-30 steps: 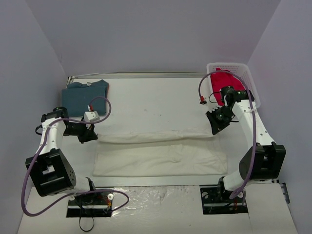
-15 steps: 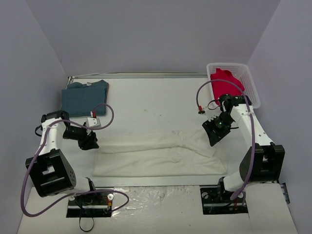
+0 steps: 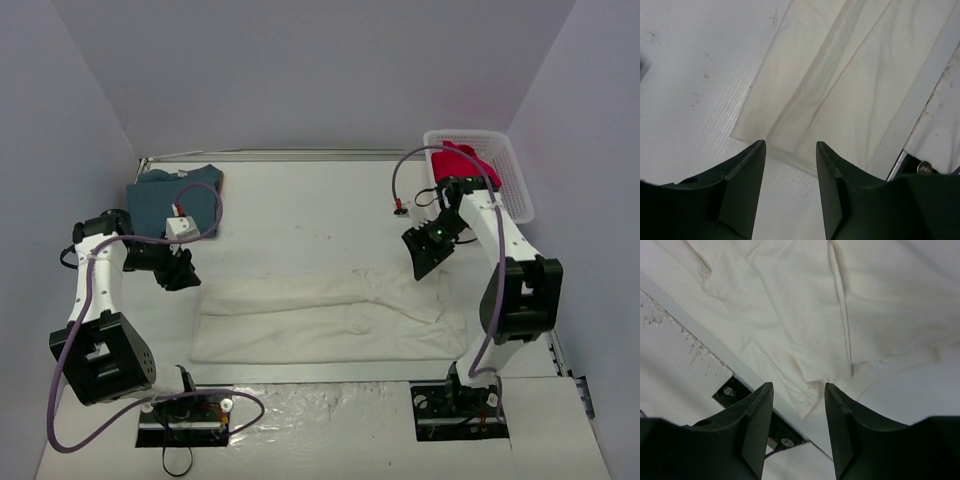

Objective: Fold and stack the t-shirts
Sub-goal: Fold the other side of the tshirt into a rectangle

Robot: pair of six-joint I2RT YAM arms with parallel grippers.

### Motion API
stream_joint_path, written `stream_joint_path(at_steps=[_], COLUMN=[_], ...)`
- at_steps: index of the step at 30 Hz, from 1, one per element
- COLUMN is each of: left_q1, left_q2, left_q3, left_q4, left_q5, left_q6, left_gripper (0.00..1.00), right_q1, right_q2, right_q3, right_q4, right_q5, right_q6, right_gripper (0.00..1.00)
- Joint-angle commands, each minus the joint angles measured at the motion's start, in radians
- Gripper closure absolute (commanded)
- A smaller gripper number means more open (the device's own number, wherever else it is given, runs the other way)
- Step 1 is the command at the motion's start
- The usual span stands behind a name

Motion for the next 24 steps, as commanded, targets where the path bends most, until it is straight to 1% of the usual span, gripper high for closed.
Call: stream_joint_path(at_steps=[1,3,7,10,16,24], left_q1=[0.007,0.007,0.010,0.014,0.014,0.014], left_q2=[-0.011,-0.022,-0.042,-0.070,-0.108,-0.117], left_q3=[0.041,0.031,0.013,-0.014,-0.054,-0.082], left_q4=[0.057,0.110,0.129,0.150,0.173,0.189], left_q5=[0.082,0.078,0.046,0.030,-0.007,0.006], left_q6=[-0.247,-0.350,-0.395,-0.416,-0.435,-0.451], left_gripper=[0.57,0.57,0.57,0.57,0.56,0.56], right_q1=[0.028,0.047,0.067,0.079,0.096,0.101], right_q2=[0.119,0.197,0.329,0.387,0.443,0.479], right_q3=[0.072,0.112,0.167,0.198,0.195,0.172], right_q4=[-0.014,-0.011,-0.006,-0.006,0.004,0.024], right_q5=[-0.112,-0.135,-0.153,-0.163,-0.172,-0.172], right_q6=[-0.043,-0.055,-0.083,-0.091,-0.120,-0.138], right_gripper=[0.59,0.59,0.59,0.60,0.60,0.61])
